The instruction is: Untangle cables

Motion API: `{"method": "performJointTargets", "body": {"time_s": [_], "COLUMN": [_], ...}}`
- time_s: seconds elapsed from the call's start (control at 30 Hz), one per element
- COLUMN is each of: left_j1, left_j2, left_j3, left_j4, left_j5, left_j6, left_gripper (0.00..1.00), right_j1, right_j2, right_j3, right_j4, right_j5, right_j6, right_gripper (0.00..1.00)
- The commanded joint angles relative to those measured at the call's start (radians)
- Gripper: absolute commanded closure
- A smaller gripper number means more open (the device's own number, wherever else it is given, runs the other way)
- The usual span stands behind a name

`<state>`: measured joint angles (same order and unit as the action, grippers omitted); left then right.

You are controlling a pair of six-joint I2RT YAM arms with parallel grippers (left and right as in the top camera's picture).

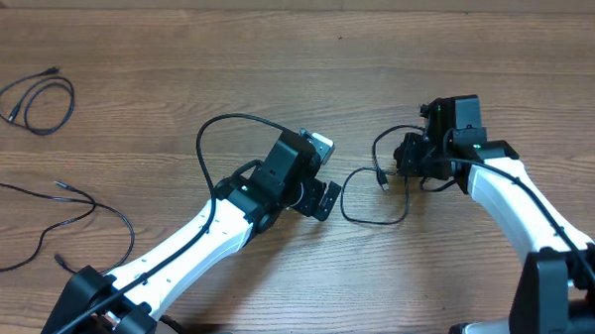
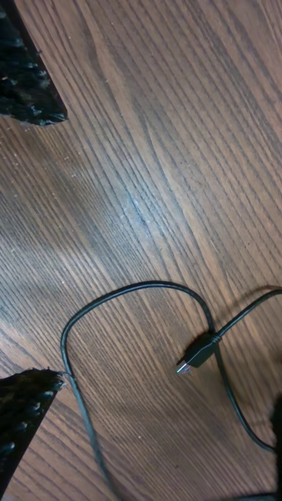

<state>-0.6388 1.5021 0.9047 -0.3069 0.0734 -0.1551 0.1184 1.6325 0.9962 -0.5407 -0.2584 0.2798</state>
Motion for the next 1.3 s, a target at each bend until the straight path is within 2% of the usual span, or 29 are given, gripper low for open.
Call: {"method": "performJointTargets", "body": {"time_s": [0.0,0.13,0.23,0.43,0.5,0.73,0.87,1.27], "left_j1": [0.005,0.005,0.005,0.005,0.005,0.005,0.005,0.005], "left_j2": [0.003,0.003,0.003,0.003,0.003,0.003,0.003,0.003], "left_j3": [0.009,0.009,0.009,0.009,0.009,0.009,0.009,0.009], "left_j4": [0.005,0.005,0.005,0.005,0.005,0.004,-0.002,-0.013], "left_j5": [-0.006,-0.006,-0.006,-0.006,-0.006,-0.006,-0.006,-0.006], "left_j6": [-0.002,-0.002,-0.003,-0.003,-0.003,-0.003,-0.002,-0.002], "left_gripper": [0.01,0.01,0.00,0.01,0.01,0.00,0.01,0.01], "right_j1": [0.000,0.000,0.000,0.031,0.051,0.169,0.217,0.235], "right_j2": [0.049,0.095,0.113,0.117,0.117,0.134,0.159,0.190], "right_j3": [0.018,0.018,0.018,0.018,0.018,0.018,0.018,0.018], "right_j4": [0.009,0.026,0.048,0.098,0.114,0.155,0.180,0.221], "right_j5": [-0.028,-0.032,-0.032,-0.031,-0.024,0.234,0.371,0.373], "right_j6": [0.008,0.038,0.038,0.037,0.037,0.046,0.121,0.171], "right_gripper": [0.89,0.82,0.71,0.42,0.36,0.31,0.30,0.31]}}
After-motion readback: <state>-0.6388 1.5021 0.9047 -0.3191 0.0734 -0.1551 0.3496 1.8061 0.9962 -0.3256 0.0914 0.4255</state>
